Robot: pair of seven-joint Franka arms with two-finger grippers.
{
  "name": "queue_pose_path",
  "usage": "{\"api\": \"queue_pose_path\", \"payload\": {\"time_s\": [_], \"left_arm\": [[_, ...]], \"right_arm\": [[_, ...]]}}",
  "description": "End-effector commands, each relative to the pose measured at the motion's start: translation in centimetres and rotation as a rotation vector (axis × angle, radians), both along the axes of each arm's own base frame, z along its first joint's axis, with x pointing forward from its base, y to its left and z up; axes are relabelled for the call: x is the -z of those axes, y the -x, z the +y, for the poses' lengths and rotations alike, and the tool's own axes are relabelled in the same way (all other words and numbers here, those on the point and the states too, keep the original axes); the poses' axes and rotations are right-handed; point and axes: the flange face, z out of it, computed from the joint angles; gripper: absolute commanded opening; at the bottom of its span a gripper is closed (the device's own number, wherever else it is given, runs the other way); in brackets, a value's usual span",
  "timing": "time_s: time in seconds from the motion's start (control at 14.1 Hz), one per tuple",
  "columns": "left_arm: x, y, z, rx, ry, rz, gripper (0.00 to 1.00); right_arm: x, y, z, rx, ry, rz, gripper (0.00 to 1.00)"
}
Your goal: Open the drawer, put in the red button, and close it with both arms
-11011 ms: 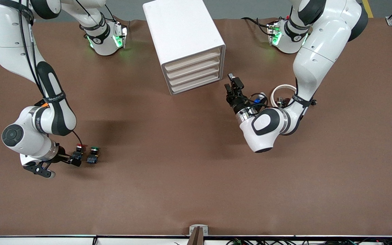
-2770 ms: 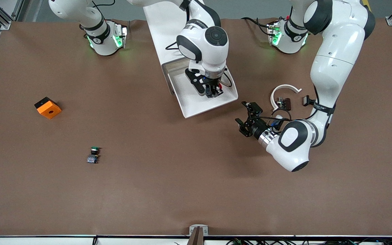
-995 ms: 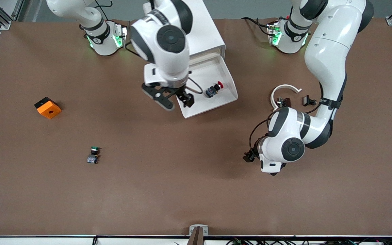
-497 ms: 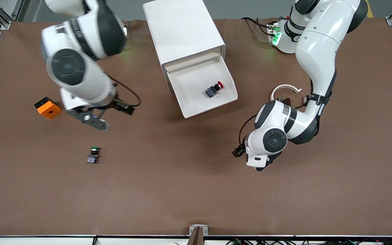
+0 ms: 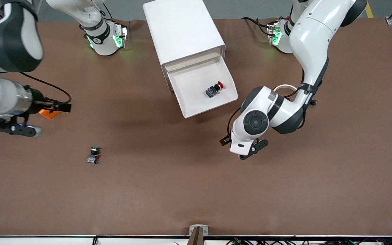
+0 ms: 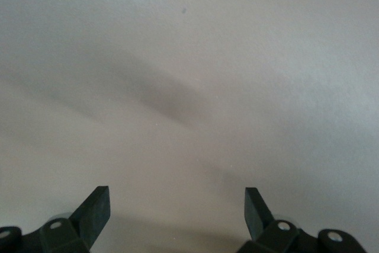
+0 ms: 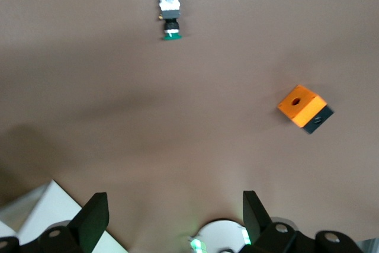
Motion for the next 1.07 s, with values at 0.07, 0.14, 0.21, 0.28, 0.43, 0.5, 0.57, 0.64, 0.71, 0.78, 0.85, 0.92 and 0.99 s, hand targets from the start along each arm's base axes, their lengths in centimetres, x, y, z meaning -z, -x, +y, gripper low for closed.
{"api": "queue_pose_path", "payload": {"time_s": [0.07,0.14,0.21,0.28,0.43,0.5,0.57,0.64,0.71,0.78,0.85,0.92,0.99], "left_arm": [[-1.3,4.2,-1.0,0.079,0.0,-0.053,1.0],[-1.4,5.1,-1.6,0.094,0.002,-0.049,1.0],[-1.6,5.9,-2.2,0.11,0.005,-0.045,1.0],[-1.7,6.7,-2.9,0.125,0.01,-0.04,1.0],[-1.4,8.1,-4.1,0.152,0.017,-0.024,1.0],[-1.3,8.5,-4.5,0.159,0.02,-0.019,1.0],[-1.1,9.1,-5.0,0.157,0.019,-0.012,1.0],[-1.0,9.7,-5.5,0.164,0.021,-0.005,1.0],[-0.8,10.3,-5.8,0.172,0.022,0.003,1.0],[-0.7,10.8,-6.2,0.176,0.024,0.01,1.0],[-0.6,11.3,-6.6,0.169,0.024,0.02,1.0],[-0.4,11.9,-7.0,0.167,0.022,0.03,1.0],[-0.2,12.6,-7.4,0.173,0.021,0.038,1.0]], "right_arm": [[-1.4,0.3,-6.4,-0.132,-0.09,-0.007,1.0],[-1.4,0.3,-7.7,-0.139,-0.098,-0.012,1.0],[-1.4,0.2,-8.2,-0.131,-0.096,-0.015,1.0],[-1.8,0.2,-8.2,-0.127,-0.092,-0.023,1.0],[-2.3,0.1,-7.8,-0.13,-0.081,-0.033,1.0],[-2.3,0.1,-8.0,-0.129,-0.078,-0.035,1.0],[-2.7,0.1,-8.3,-0.123,-0.078,-0.043,1.0],[-3.4,0.0,-8.1,-0.131,-0.076,-0.057,1.0],[-4.2,0.0,-8.3,-0.128,-0.069,-0.068,1.0],[-5.0,0.2,-8.4,-0.128,-0.062,-0.08,1.0],[-5.5,0.4,-8.5,-0.128,-0.059,-0.082,1.0],[-6.5,0.8,-8.5,-0.126,-0.06,-0.08,1.0],[-7.3,1.2,-8.4,-0.133,-0.063,-0.073,1.0]]}}
